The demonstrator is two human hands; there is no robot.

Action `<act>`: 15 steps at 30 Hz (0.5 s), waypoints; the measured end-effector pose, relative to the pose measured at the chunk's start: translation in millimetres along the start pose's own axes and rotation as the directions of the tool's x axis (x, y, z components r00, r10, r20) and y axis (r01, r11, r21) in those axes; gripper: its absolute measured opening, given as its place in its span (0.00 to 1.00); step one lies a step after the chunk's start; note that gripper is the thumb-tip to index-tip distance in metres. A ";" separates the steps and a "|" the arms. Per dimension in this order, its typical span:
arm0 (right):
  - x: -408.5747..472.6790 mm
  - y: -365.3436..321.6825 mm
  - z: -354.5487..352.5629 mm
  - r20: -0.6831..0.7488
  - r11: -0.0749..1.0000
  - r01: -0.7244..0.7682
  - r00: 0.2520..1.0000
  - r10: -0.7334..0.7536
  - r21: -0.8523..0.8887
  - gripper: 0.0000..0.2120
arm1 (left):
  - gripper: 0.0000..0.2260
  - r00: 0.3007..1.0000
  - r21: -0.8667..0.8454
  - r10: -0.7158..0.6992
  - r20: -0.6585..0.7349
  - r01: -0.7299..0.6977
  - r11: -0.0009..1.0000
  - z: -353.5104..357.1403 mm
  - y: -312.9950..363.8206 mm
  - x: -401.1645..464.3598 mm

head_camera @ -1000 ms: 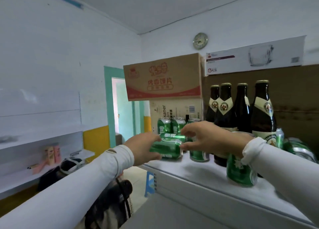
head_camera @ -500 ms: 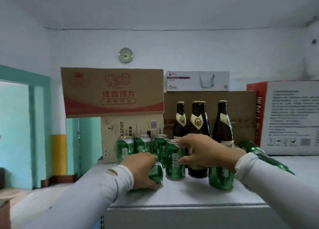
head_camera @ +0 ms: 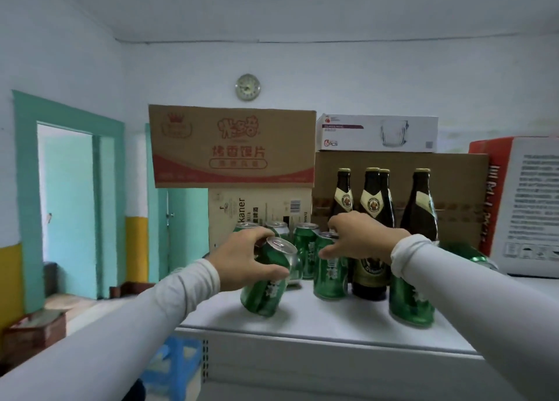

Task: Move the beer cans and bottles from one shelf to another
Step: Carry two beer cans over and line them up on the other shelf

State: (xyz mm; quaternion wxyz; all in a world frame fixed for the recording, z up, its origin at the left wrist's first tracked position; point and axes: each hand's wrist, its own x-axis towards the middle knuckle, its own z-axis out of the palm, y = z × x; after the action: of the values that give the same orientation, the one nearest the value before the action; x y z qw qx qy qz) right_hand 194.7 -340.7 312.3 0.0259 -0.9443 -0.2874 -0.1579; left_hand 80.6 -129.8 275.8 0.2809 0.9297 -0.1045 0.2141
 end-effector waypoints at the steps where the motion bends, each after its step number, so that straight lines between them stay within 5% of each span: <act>1: 1.1 -0.8 2.2 0.016 1.000 -0.005 1.000 0.005 0.007 0.22 | 0.24 1.000 -0.035 -0.025 -0.007 0.025 0.999 -1.9 -3.3 -2.9; 5: 2.6 -1.7 9.8 0.010 0.997 -0.011 1.000 0.011 0.082 0.21 | 0.27 0.990 -0.100 -0.138 -0.004 0.137 0.986 -9.7 -17.2 -10.8; 9: -2.2 -0.1 7.7 -0.009 0.980 0.059 0.998 -0.058 0.189 0.27 | 0.20 0.977 -0.147 -0.211 0.011 0.210 0.967 -11.1 -17.9 -15.6; 15: -14.1 4.2 -2.3 0.024 0.940 0.136 0.988 -0.151 0.313 0.32 | 0.26 0.970 -0.041 -0.244 0.010 0.244 0.969 -12.3 -8.2 -10.0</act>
State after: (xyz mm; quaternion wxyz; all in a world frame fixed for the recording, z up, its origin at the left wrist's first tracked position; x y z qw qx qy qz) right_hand 185.3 -352.1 310.2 0.1559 -0.9084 -0.3774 -0.0898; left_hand 70.2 -115.4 276.5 0.3245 0.9298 0.0055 0.1734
